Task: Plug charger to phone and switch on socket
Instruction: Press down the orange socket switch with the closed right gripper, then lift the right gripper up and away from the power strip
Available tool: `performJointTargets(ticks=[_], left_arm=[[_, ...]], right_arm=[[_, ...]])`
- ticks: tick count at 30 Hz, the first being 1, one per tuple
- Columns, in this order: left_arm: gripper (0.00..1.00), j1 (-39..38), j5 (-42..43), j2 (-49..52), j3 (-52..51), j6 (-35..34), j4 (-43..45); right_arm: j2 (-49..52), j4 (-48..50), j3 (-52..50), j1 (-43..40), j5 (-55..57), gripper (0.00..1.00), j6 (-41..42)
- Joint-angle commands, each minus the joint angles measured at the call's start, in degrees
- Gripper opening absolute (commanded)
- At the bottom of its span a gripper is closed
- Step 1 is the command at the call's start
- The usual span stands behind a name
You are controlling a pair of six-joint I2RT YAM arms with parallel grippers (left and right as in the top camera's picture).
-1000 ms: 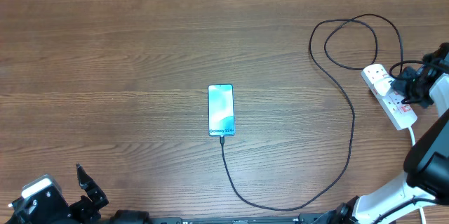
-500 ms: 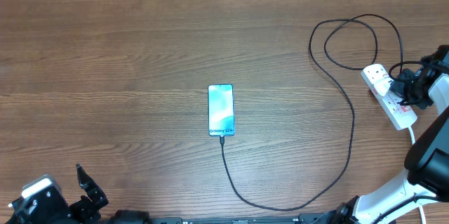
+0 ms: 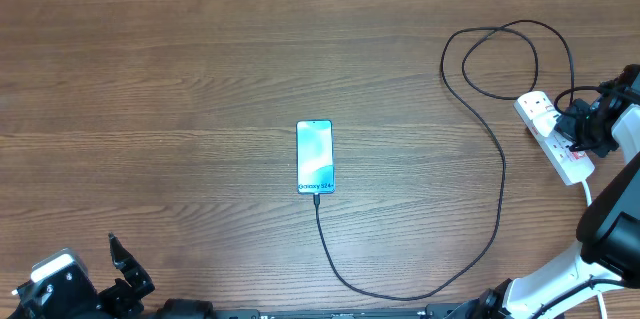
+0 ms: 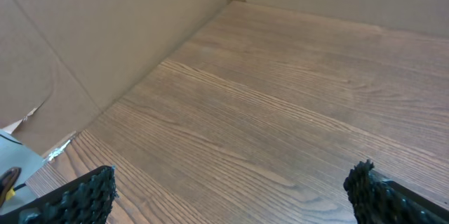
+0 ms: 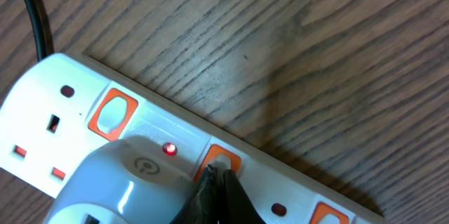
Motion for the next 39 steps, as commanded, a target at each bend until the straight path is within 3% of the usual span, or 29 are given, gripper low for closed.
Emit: performJointTargets(ticks=[1,7,20,30,39], left_arm=[[1.0,0.3,-0.5,-0.3,-0.2,-0.6,0.0],[1.0,0.3,-0.5,-0.3,-0.2,-0.6,0.0],[1.0,0.3,-0.5,-0.3,-0.2,-0.6,0.0],[0.99,0.3,-0.5,-0.3,-0.2,-0.6,0.1],[0.99,0.3,-0.5,-6.8,-0.2,-0.6,0.1]], right_arm=[[0.8,-1.4,-0.9,0.7,-4.0,0.04,0.0],[0.8,-3.1,-0.9,0.7,-3.6,0.04,0.2],[-6.5,-8.5,-0.8,-0.2,10.7,0.04,11.6],[-24.2,-9.9,-0.8,1.7,6.7,0.04,15.1],[-45.0,-9.6,-0.8,10.3,4.4,0.04,14.8]])
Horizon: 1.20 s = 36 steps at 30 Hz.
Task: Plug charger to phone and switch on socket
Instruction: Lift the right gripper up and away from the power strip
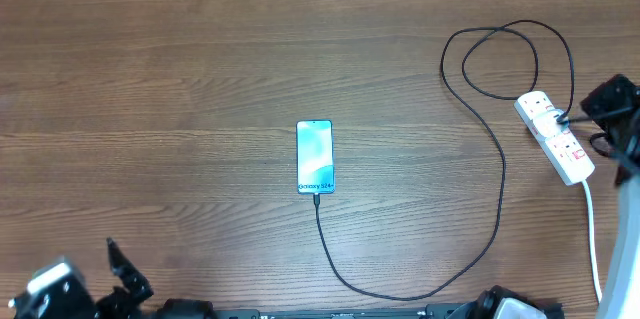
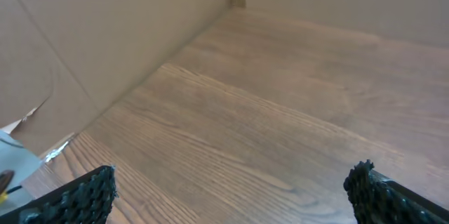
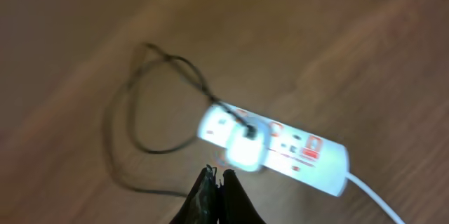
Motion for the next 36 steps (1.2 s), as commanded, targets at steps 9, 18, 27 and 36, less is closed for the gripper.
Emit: performJointTargets(ticks=[9,18,27,36], left_arm=[[1.0,0.7,-0.5,-11.0,1.9,-0.6,-7.1],[1.0,0.8,-0.5,-11.4,1.9,-0.6,-12.8],[0.99,0.8,-0.5,-11.4,1.9,-0.6,-13.5],[1.0,0.8,-0.5,-11.4,1.9,-0.6,-13.5]], right_arm=[[-19.6,2.2,0.1,10.7,-1.9,0.04,-0.2],[-27.2,29.3,0.1,13.1,-14.7,0.04,-0.2],[-26.6,48.7,0.1,13.1,-15.3,0.04,-5.2],[-29.4,28.2,0.0,13.1,-15.1,0.04,-11.1]])
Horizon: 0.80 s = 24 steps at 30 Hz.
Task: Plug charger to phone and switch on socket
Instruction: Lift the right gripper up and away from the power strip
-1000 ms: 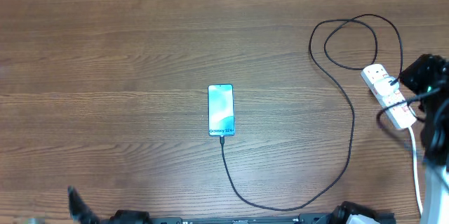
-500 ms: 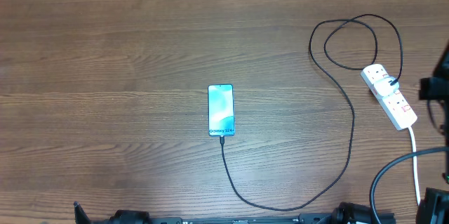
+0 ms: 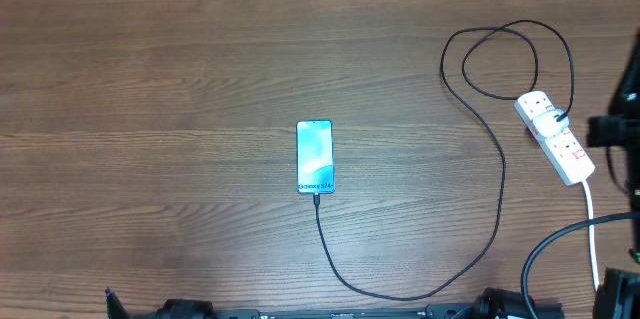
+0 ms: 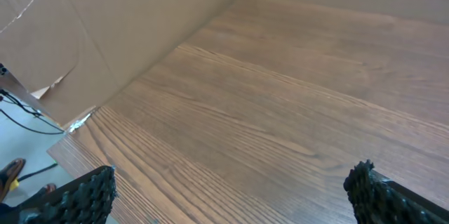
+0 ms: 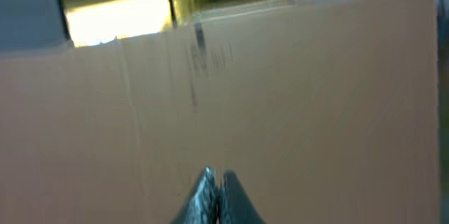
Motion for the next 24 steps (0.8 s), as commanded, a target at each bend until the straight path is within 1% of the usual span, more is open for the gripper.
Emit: performJointTargets(ticks=[1,4,7,20,24], left_arm=[[0.99,0.4,-0.3,-0.4,0.2,-0.5,0.2],[0.99,0.4,-0.3,-0.4,0.2,-0.5,0.2],[1.0,0.4,-0.3,-0.4,0.2,-0.5,0.2],[1.0,0.4,-0.3,-0.4,0.2,-0.5,0.2],[1.0,0.4,-0.3,-0.4,0.2,-0.5,0.2]], right_arm=[[-2.4,-0.7,0.1,0.5,0.0,0.04,-2.5],[-5.8,0.1,0.1,0.5,0.0,0.04,-4.8],[-9.6,-3.0,0.1,0.6,-0.2,0.04,-4.8],[-24.9,-5.6,0.1,1.0,-0.7,0.04,-4.8],[-29.0,-8.6,1.0,3.1,-2.2,0.04,-4.8]])
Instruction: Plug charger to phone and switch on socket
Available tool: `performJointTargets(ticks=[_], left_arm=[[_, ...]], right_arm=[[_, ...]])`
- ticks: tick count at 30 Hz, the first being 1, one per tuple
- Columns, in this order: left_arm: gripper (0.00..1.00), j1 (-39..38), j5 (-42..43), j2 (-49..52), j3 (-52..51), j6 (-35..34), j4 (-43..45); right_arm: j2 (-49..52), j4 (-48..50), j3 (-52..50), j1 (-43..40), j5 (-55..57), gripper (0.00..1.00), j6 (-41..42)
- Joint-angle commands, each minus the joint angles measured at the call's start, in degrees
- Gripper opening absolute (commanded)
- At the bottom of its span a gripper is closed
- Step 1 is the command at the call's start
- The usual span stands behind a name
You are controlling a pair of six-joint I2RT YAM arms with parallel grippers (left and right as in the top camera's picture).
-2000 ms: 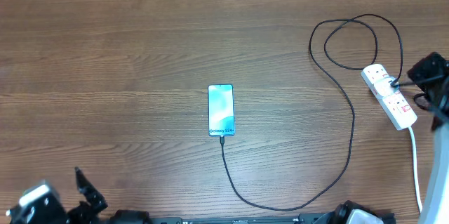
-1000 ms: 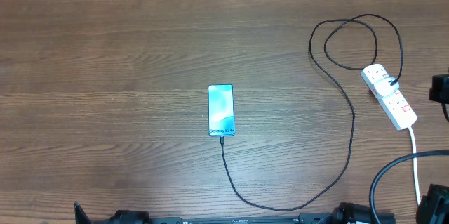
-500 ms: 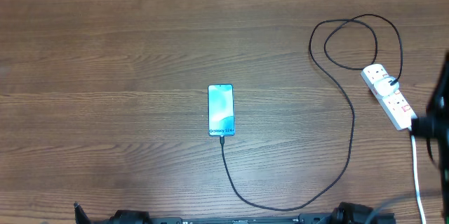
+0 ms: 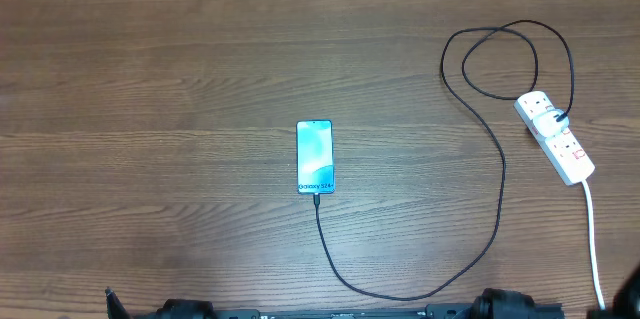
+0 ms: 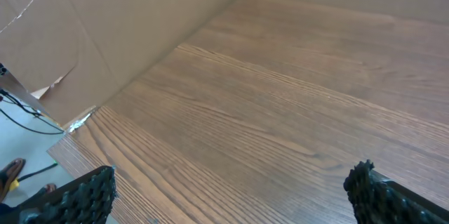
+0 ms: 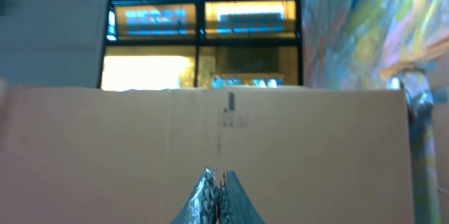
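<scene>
The phone (image 4: 314, 156) lies face up mid-table, screen lit, with the black charger cable (image 4: 497, 189) plugged into its lower end. The cable loops round to the charger plug (image 4: 547, 117) seated in the white socket strip (image 4: 556, 138) at the right edge. My left gripper (image 5: 228, 185) is open over bare wood at the table's near left corner, nothing between its fingers. My right gripper (image 6: 216, 178) is shut on nothing and points up at a cardboard wall, far from the strip. Neither gripper shows in the overhead view.
Cardboard walls (image 5: 126, 34) stand along the left and far sides of the table. The table's near left edge (image 5: 66, 157) drops off beside my left fingers. The strip's white lead (image 4: 593, 239) runs off the near right edge.
My right arm has left the overhead view; its wrist camera now looks higher, at the cardboard wall's top and windows. The left gripper, phone, cable and strip are unchanged.
My right gripper, shut, was pressed on an orange switch of the strip beside the charger, a red light lit. Then it stood above and clear of the strip. Later it pointed at the cardboard wall, and now both arms are withdrawn from the table.
</scene>
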Motion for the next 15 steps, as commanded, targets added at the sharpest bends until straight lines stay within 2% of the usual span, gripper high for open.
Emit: performJointTargets(ticks=[1,5,10,15], left_arm=[[1.0,0.4,-0.3,-0.4,0.2,-0.5,0.2],[0.99,0.4,-0.3,-0.4,0.2,-0.5,0.2],[0.99,0.4,-0.3,-0.4,0.2,-0.5,0.2],[0.99,0.4,-0.3,-0.4,0.2,-0.5,0.2]], right_arm=[[-3.1,-1.5,1.4,2.1,-1.7,0.04,-0.3],[-6.5,-2.3,1.9,4.9,-1.7,0.04,-0.7],[-9.0,-3.4,1.9,8.5,-0.9,0.04,-8.1],[-11.5,-4.1,1.8,9.5,1.9,0.04,-8.2]])
